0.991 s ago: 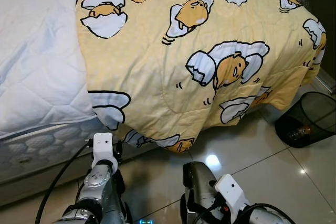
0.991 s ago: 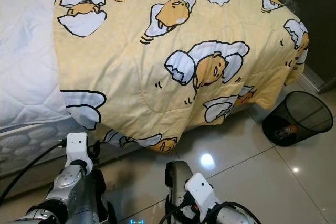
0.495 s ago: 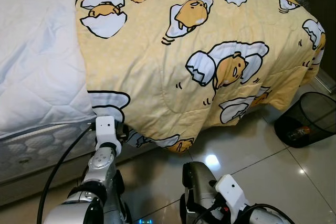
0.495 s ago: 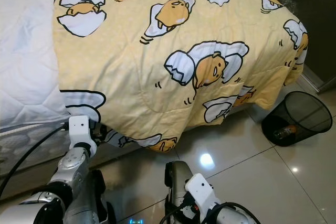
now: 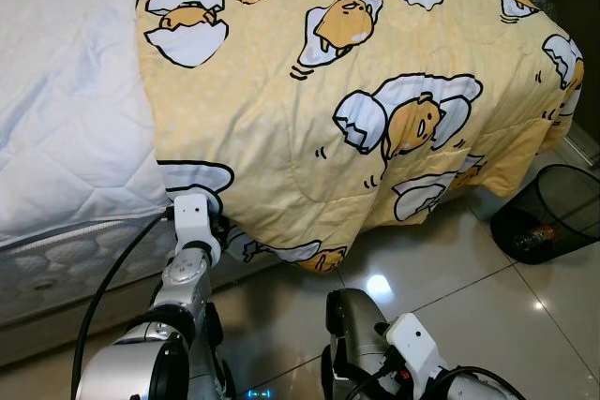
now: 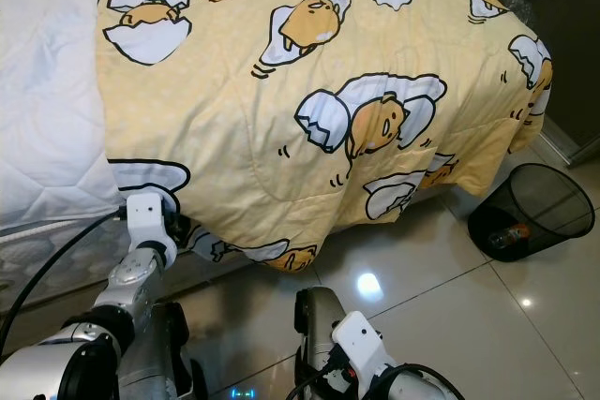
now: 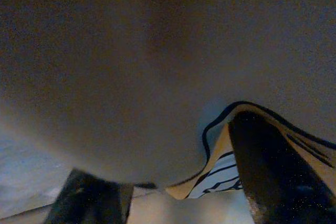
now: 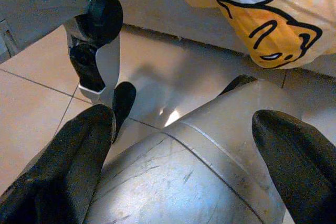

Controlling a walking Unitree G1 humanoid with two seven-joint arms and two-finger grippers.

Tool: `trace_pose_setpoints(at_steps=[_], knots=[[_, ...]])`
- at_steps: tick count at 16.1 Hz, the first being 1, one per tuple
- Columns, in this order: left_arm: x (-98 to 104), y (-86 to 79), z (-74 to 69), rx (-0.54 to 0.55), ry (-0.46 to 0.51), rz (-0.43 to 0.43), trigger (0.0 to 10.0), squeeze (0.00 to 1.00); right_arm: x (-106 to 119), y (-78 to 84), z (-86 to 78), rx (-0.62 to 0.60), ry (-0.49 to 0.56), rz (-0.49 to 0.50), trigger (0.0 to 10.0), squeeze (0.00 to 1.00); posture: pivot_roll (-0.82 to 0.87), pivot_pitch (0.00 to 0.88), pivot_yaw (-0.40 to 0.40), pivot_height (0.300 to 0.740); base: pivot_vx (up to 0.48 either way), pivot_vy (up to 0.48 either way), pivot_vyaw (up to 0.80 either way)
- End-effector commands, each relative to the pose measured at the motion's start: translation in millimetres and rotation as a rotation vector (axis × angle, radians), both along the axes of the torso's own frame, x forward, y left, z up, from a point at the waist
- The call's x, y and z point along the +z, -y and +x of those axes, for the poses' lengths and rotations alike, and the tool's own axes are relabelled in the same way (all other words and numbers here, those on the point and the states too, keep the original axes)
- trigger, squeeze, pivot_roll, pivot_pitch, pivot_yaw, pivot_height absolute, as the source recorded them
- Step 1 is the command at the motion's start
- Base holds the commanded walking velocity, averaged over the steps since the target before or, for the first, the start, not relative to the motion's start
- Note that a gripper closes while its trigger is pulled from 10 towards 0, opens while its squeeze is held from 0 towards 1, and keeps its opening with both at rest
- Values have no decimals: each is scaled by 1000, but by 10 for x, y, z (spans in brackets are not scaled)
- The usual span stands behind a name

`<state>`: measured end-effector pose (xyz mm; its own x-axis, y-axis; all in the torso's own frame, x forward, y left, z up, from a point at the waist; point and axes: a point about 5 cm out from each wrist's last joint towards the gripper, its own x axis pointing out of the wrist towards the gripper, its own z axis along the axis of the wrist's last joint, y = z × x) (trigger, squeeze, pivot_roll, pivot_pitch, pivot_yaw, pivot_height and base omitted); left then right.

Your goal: Clean up the room

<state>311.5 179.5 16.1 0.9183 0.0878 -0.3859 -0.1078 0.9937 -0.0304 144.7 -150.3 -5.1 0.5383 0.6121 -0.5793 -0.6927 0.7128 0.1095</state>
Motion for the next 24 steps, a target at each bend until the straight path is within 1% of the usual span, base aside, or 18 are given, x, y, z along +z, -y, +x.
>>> trace_pose_setpoints(at_steps=[1,3,4,6,7,8,10,13,15,21,22,24], knots=[[32,67,42,-30,5,-16,0,0,-29,43,-73,-10,-37,-31,10000,0,-297,178,-91,596,0,0,0],[36,91,46,-43,10,-29,0,0,20,-39,-72,-8,-29,-22,10000,0,-294,174,-88,596,0,0,0],[14,107,29,-57,1,-25,0,0,72,-53,-73,-6,-21,-17,10000,0,-292,170,-85,596,0,0,0],[-54,86,-27,-68,-41,37,0,0,218,-48,-63,-1,-6,-11,10000,0,-291,168,-85,596,0,0,0],[-86,64,-55,-63,-62,62,4157,0,268,-51,-61,0,-4,-12,10000,0,-286,162,-82,596,0,0,0],[-105,53,-73,-59,-73,74,10000,0,301,-56,-58,0,-2,-11,10000,0,-284,160,-81,596,0,0,0],[-162,35,-128,-63,-102,110,10000,0,408,-79,-51,1,2,-11,10000,0,-278,155,-79,596,0,0,0],[-232,28,-206,-57,-119,117,10000,0,496,-116,-37,6,4,-8,10000,0,-268,149,-79,596,0,0,0],[-255,19,-232,-49,-128,116,10000,0,514,-135,-29,8,-1,-9,10000,0,-264,147,-80,596,-300,0,0],[-276,-9,-256,-31,-141,124,10000,0,649,-224,-25,13,-7,-10,10000,0,-265,143,-80,596,-394,0,0],[-272,-9,-252,-30,-142,145,10000,0,670,-225,-24,12,-8,-13,10000,0,-268,143,-82,596,0,0,0],[-252,27,-235,-35,-118,136,10000,0,645,-175,-15,9,-15,-20,10000,0,-268,143,-82,596,0,0,0]])
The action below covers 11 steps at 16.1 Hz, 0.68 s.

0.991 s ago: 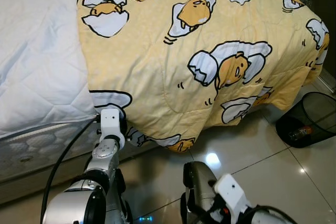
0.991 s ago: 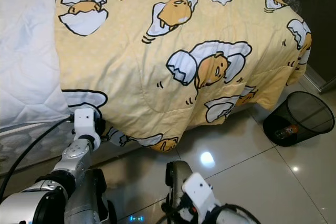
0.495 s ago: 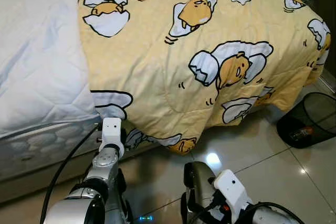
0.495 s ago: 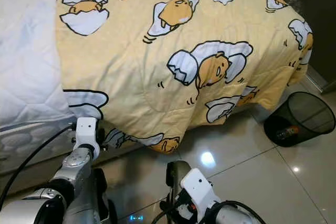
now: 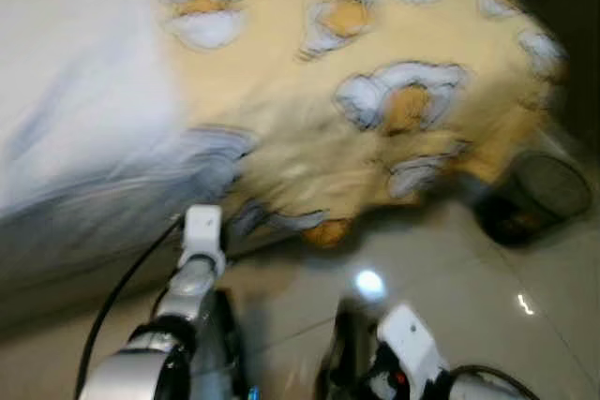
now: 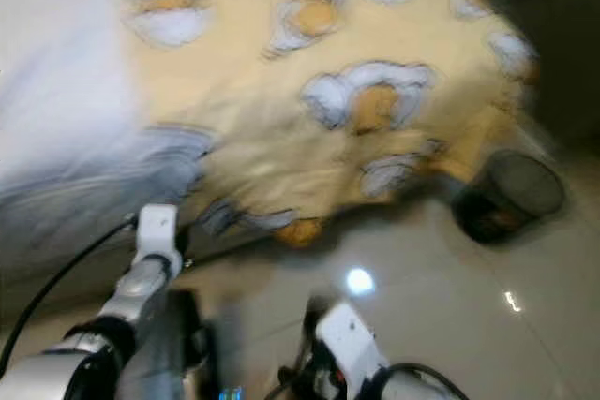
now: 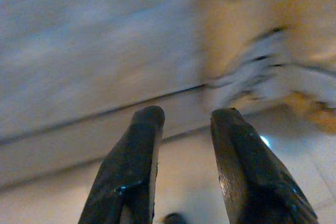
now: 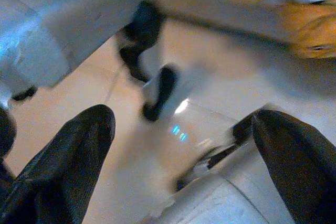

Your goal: Clean up the room

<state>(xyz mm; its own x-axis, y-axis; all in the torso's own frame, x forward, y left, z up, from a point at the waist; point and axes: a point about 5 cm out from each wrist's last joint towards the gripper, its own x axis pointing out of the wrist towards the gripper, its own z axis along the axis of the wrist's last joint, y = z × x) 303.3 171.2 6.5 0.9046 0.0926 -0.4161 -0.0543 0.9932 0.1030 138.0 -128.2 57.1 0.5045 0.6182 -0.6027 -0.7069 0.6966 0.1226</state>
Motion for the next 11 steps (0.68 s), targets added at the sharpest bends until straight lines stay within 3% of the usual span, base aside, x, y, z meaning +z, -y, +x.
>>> trace_pose_setpoints(at_steps=[1,6,8,9,10,11], knots=[[-142,-23,-145,16,-48,-3,10000,1000,19,50,46,-18,13,-9,10000,0,-264,150,-82,596,0,0,0],[-98,94,-103,-2,-9,-45,10000,1000,39,18,25,-24,7,-8,10000,0,-264,159,-79,596,0,0,0],[-71,125,-87,-12,21,-113,10000,1000,78,-17,12,-25,12,-2,10000,0,-263,163,-78,596,187,0,0],[-62,143,-78,-29,26,-131,10000,733,112,-43,7,-26,15,2,10000,0,-262,165,-78,596,461,0,0],[-59,149,-75,-32,27,-124,10000,0,120,-51,10,-25,16,2,10000,0,-262,165,-78,596,461,0,0],[-55,154,-72,-33,29,-120,10000,0,148,-64,21,-24,19,5,10000,0,-263,168,-78,596,465,0,0]])
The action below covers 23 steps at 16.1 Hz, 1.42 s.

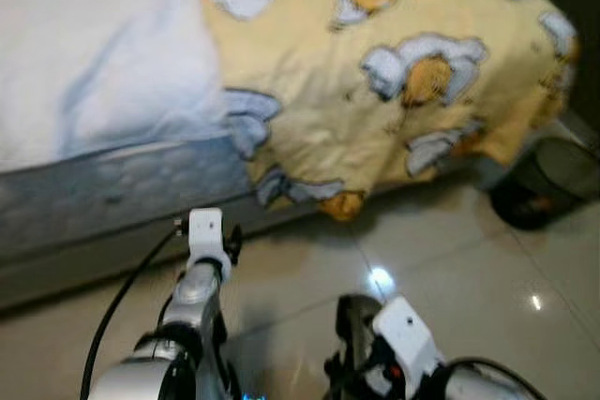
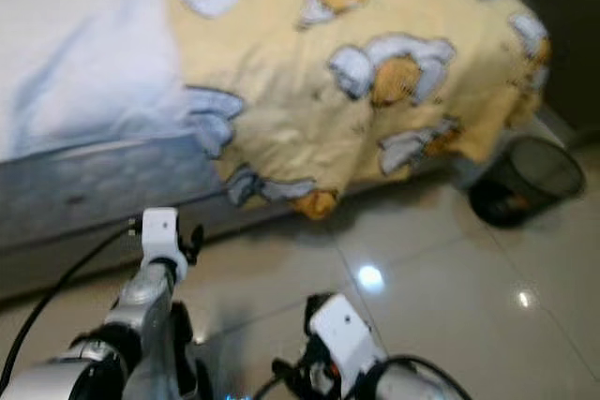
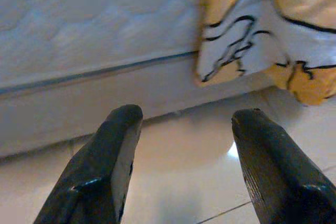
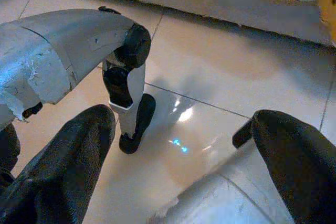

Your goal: Clean up the room

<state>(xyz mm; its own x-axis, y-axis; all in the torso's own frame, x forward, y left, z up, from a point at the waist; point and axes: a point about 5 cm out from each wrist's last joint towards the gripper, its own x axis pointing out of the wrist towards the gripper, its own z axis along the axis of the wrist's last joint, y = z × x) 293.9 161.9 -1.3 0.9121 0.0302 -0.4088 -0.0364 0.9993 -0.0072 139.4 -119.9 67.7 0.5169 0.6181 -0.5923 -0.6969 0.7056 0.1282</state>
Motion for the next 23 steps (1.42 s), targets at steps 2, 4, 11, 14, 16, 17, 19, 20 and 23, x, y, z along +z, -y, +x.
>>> trace_pose_setpoints(at_steps=[2,4,11,14,16,17,19,20,23], knots=[[30,63,30,-10,17,-14,10000,0,138,-15,36,-7,25,-1,10000,0,-263,170,-77,596,469,0,0],[47,45,46,15,23,-28,10000,0,227,-65,53,-6,32,4,10000,0,-265,171,-77,596,480,0,0],[68,-117,36,111,45,48,10000,1000,203,-580,348,-5,15,12,10000,0,-267,177,-75,596,274,0,0],[23,-118,-12,113,34,47,10000,1000,263,-1041,431,3,10,21,10000,0,-267,178,-74,596,0,0,0],[-5,-77,-27,99,14,39,10000,1000,356,-1468,418,14,5,25,10000,0,-267,183,-75,596,0,0,0],[15,16,-3,66,30,-9,10000,1000,437,-1686,442,16,3,20,10000,0,-269,185,-75,596,0,0,0],[50,137,36,24,48,-84,10000,1000,495,-1736,479,11,1,16,10000,0,-275,189,-78,596,0,0,0],[66,181,56,0,49,-81,10000,1000,489,-1495,471,2,3,17,10000,0,-279,191,-79,596,0,0,0],[125,290,127,-46,51,-94,10000,784,486,-1279,447,-12,6,6,10000,0,-289,195,-79,596,0,0,0]])
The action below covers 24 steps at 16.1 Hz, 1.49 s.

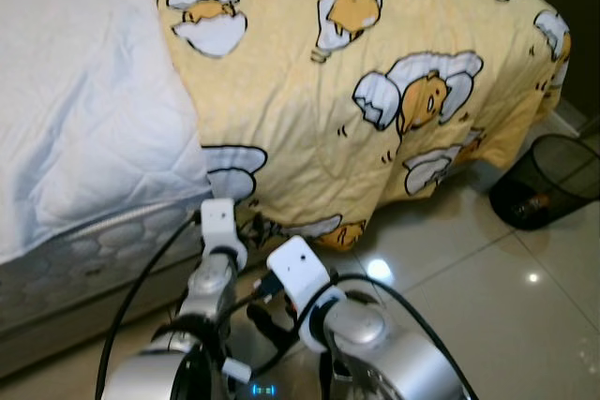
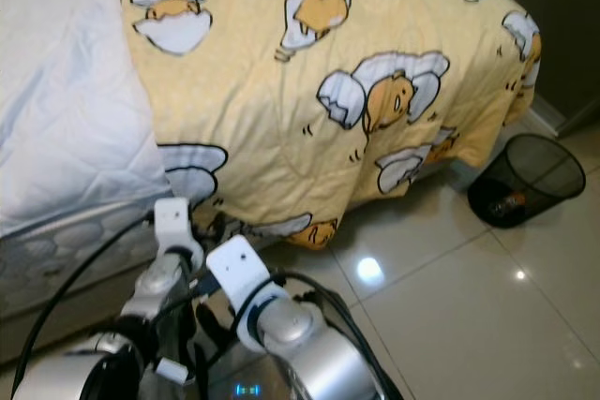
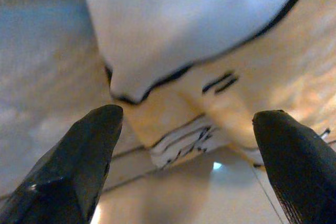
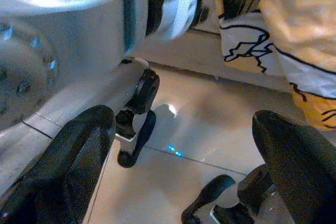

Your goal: Clean up the room

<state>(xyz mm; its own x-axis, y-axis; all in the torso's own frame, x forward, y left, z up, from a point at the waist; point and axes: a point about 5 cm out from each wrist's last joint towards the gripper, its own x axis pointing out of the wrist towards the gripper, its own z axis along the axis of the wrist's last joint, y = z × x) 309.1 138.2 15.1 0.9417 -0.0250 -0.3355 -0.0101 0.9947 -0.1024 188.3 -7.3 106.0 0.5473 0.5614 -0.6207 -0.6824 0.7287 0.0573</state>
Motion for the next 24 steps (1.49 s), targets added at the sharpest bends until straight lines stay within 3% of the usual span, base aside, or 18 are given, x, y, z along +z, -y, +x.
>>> trace_pose_setpoints(at_steps=[1,5,11,16,18,20,21,22,24], knots=[[-25,59,-8,-25,-27,-1,10000,0,102,-149,-45,11,-21,77,10000,0,-291,196,-78,596,0,0,0],[30,-53,65,25,-41,57,10000,0,135,-122,-118,1,-36,75,10000,0,-320,193,-74,596,0,0,0],[99,104,123,-46,-16,7,10000,0,150,-128,-183,-7,-44,71,10000,0,-323,198,-75,596,0,0,0],[100,-186,130,83,-38,146,10000,0,156,-115,-257,-13,-56,70,10000,0,-333,211,-72,596,0,0,0],[93,-178,124,82,-38,131,10000,0,166,-111,-276,-15,-60,72,10000,0,-333,215,-73,596,0,0,0],[98,-59,133,48,-32,28,10000,0,176,-110,-293,-7,-67,81,10000,0,-334,221,-76,596,0,0,0],[110,-25,143,36,-27,19,10000,0,178,-104,-297,-6,-68,81,10000,0,-335,221,-77,596,0,0,0],[149,46,173,8,-9,-4,8980,0,181,-91,-303,-6,-68,79,10000,0,-338,222,-79,596,0,0,0],[210,136,220,-25,11,-39,0,0,185,-79,-314,-6,-69,76,10000,0,-339,223,-79,596,0,0,0]])
